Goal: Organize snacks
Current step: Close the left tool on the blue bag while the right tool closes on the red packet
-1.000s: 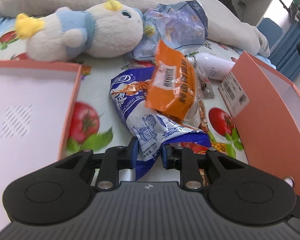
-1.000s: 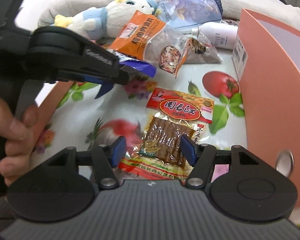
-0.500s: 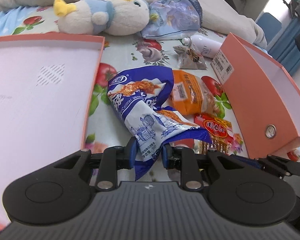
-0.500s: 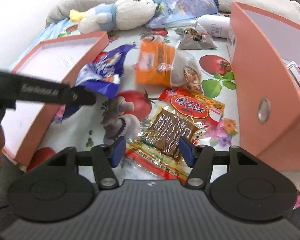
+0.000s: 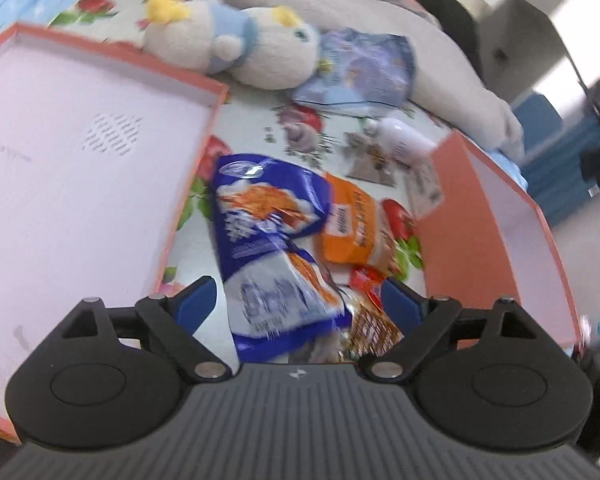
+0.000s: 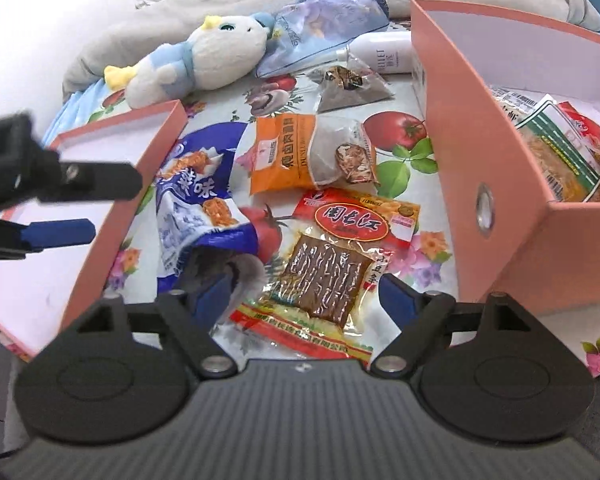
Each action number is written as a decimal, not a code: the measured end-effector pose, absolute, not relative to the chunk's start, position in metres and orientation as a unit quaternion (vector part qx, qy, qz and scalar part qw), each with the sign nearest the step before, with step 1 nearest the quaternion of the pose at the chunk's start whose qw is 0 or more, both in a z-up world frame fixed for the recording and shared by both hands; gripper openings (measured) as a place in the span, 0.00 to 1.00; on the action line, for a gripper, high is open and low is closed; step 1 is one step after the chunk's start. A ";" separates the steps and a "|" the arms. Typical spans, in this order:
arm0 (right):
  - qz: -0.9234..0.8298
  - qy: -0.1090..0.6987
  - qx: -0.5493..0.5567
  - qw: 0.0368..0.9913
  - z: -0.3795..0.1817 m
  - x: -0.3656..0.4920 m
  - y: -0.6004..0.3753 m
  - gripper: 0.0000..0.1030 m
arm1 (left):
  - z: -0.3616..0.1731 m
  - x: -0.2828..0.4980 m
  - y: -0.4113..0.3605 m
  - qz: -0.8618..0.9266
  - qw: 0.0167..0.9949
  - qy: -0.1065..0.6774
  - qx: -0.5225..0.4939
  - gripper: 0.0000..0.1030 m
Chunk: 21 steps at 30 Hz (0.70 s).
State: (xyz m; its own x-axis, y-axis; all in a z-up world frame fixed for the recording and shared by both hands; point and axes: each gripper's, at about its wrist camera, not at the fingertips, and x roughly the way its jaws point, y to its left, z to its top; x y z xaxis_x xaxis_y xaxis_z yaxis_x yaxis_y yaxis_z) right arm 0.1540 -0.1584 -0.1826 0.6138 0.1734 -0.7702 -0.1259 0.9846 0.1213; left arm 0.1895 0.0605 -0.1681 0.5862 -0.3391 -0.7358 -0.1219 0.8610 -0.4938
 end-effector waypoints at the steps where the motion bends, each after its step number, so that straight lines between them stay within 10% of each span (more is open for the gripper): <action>1: 0.075 0.432 0.026 0.898 -0.185 0.155 -0.157 0.81 | -0.172 0.194 0.061 -0.056 0.850 0.454 -0.260 0.89; 21: 0.092 0.424 -0.047 0.900 -0.210 0.169 -0.139 0.85 | -0.210 0.229 0.036 -0.024 0.839 0.492 -0.229 0.90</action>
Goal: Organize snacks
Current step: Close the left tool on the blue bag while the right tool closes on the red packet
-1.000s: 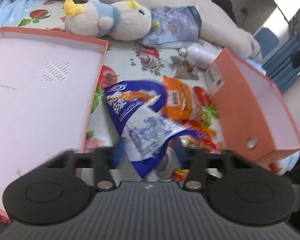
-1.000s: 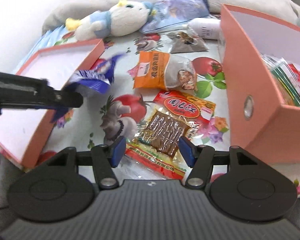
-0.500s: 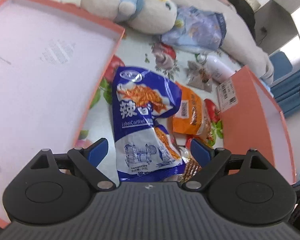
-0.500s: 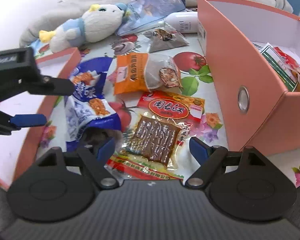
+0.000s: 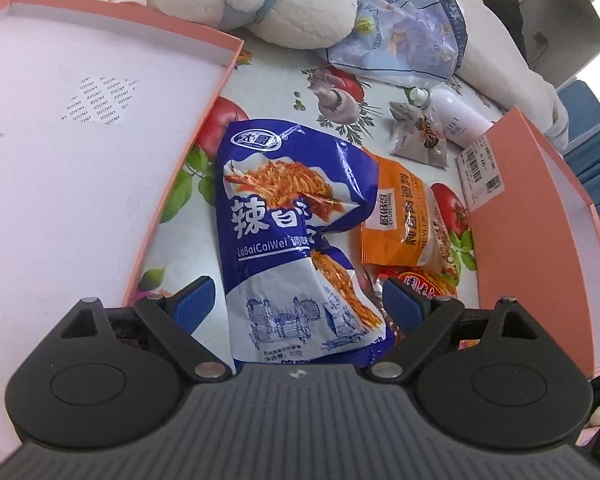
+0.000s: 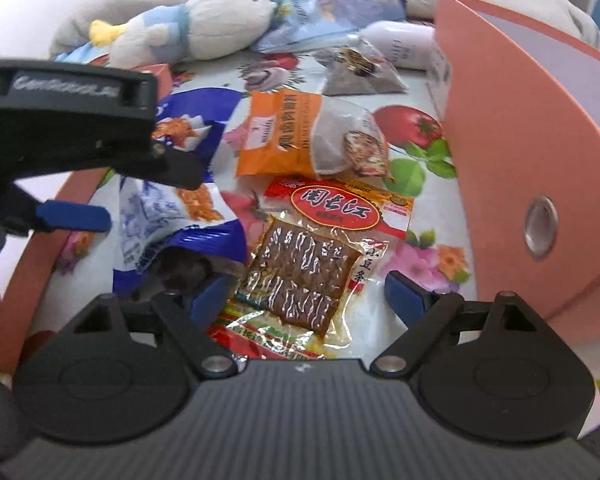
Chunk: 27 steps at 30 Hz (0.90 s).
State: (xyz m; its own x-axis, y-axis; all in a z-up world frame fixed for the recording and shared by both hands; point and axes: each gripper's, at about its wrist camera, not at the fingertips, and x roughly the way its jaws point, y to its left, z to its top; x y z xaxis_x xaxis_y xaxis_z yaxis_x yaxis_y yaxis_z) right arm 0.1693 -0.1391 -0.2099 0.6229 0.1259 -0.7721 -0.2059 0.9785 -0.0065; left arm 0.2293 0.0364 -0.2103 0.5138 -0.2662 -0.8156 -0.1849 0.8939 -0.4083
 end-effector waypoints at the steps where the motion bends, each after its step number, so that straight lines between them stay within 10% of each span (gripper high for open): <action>1: 0.100 0.423 -0.050 0.899 -0.210 0.170 -0.139 0.82 | -0.210 0.230 0.035 -0.023 0.841 0.492 -0.225 0.90; 8: 0.124 0.412 -0.068 0.900 -0.207 0.169 -0.131 0.59 | -0.210 0.230 0.022 -0.021 0.856 0.487 -0.175 0.90; 16: 0.132 0.399 -0.077 0.904 -0.204 0.164 -0.133 0.56 | -0.215 0.230 0.019 -0.015 0.864 0.477 -0.159 0.88; 23: 0.135 0.404 -0.073 0.902 -0.201 0.159 -0.143 0.55 | -0.212 0.225 0.022 -0.007 0.876 0.463 -0.139 0.48; 27: 0.130 0.404 -0.071 0.903 -0.197 0.159 -0.151 0.32 | -0.210 0.221 0.024 -0.013 0.875 0.463 -0.141 0.40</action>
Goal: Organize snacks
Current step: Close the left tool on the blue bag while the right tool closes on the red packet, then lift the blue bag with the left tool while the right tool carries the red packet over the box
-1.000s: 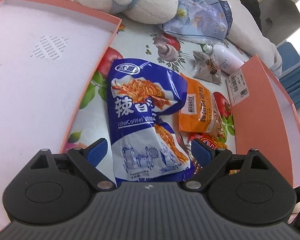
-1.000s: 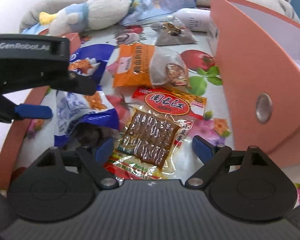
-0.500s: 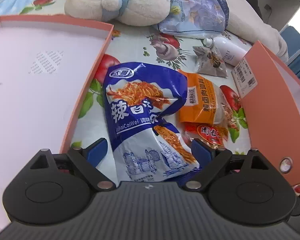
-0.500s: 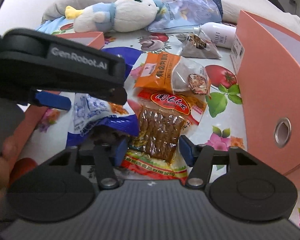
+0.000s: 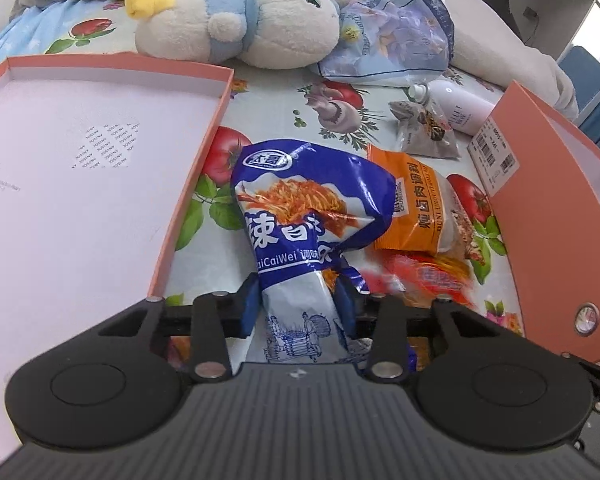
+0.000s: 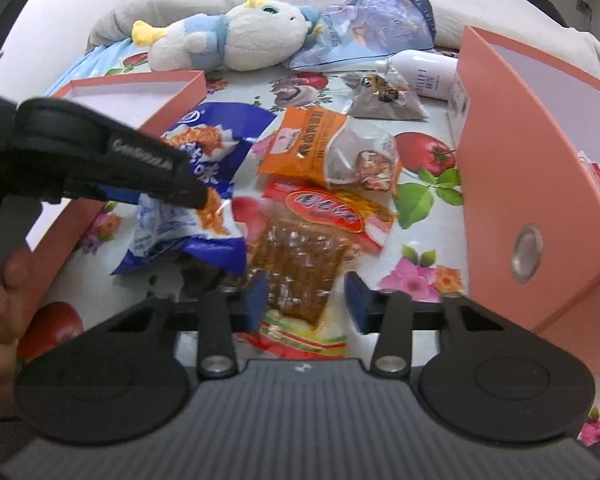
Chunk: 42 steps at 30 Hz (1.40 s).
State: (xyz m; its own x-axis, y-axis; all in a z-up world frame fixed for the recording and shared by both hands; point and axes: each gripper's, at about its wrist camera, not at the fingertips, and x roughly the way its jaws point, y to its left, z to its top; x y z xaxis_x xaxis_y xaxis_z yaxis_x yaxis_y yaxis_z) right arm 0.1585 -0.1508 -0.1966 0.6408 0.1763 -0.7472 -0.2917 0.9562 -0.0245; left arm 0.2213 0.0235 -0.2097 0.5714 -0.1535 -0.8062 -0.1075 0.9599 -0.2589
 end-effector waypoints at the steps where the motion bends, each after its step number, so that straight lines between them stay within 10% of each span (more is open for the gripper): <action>1: 0.132 0.406 -0.069 0.901 -0.197 0.159 -0.152 0.29 | -0.209 0.220 0.023 -0.016 0.875 0.463 -0.142 0.39; 7: 0.120 0.412 -0.038 0.903 -0.194 0.163 -0.160 0.31 | -0.209 0.205 0.022 -0.021 0.873 0.463 -0.153 0.38; 15: 0.123 0.416 -0.018 0.901 -0.198 0.164 -0.147 0.78 | -0.188 0.191 0.045 -0.011 0.884 0.437 -0.167 0.37; 27: 0.120 0.402 -0.069 0.905 -0.216 0.175 -0.118 0.84 | -0.182 0.189 0.070 -0.003 0.889 0.421 -0.180 0.36; 31: 0.149 0.392 -0.087 0.904 -0.213 0.169 -0.110 0.58 | -0.186 0.189 0.071 -0.006 0.887 0.422 -0.185 0.36; 42: 0.162 0.408 -0.077 0.895 -0.198 0.161 -0.117 0.55 | -0.183 0.178 0.066 -0.009 0.887 0.421 -0.189 0.34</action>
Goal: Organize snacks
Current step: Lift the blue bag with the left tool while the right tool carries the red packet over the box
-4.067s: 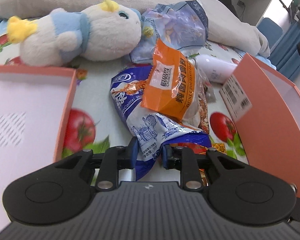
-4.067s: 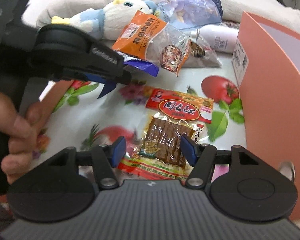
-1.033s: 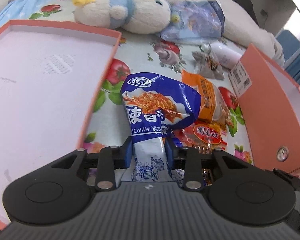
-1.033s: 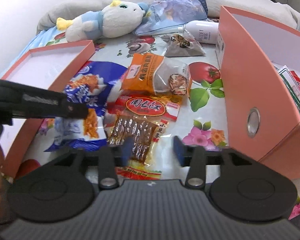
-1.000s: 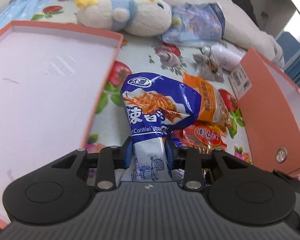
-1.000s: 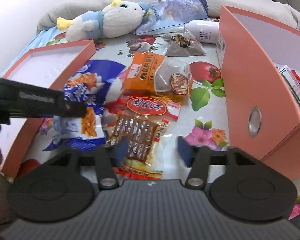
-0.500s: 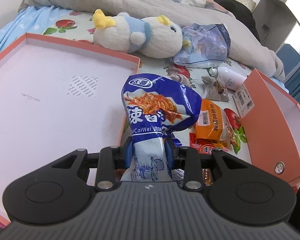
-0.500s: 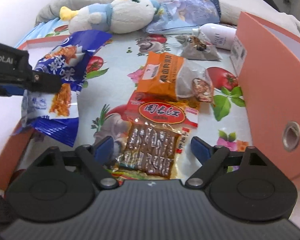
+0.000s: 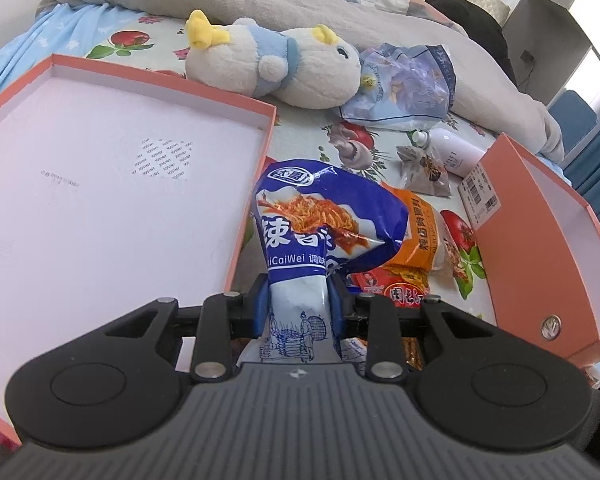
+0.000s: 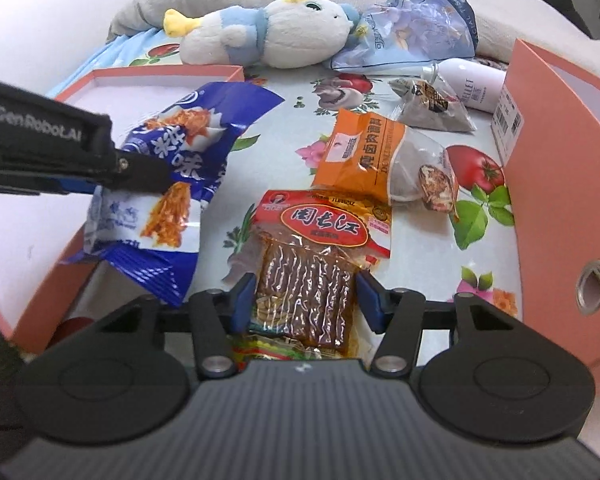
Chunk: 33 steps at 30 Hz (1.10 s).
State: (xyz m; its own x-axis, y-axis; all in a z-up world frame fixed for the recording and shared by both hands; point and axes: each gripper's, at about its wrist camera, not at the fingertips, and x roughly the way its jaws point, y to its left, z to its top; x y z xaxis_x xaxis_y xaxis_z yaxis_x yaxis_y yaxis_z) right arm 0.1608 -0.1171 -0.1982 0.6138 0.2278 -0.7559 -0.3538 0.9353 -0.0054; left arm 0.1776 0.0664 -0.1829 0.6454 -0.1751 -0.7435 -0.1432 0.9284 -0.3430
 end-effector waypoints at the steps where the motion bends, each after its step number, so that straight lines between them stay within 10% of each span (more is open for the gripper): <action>1: 0.163 0.408 -0.077 0.895 -0.196 0.158 -0.119 0.55 | -0.182 0.176 0.066 -0.009 0.887 0.421 -0.189 0.34; 33: 0.162 0.338 -0.024 0.927 -0.045 0.139 -0.194 0.55 | -0.054 0.152 0.018 -0.031 0.907 0.373 -0.194 0.33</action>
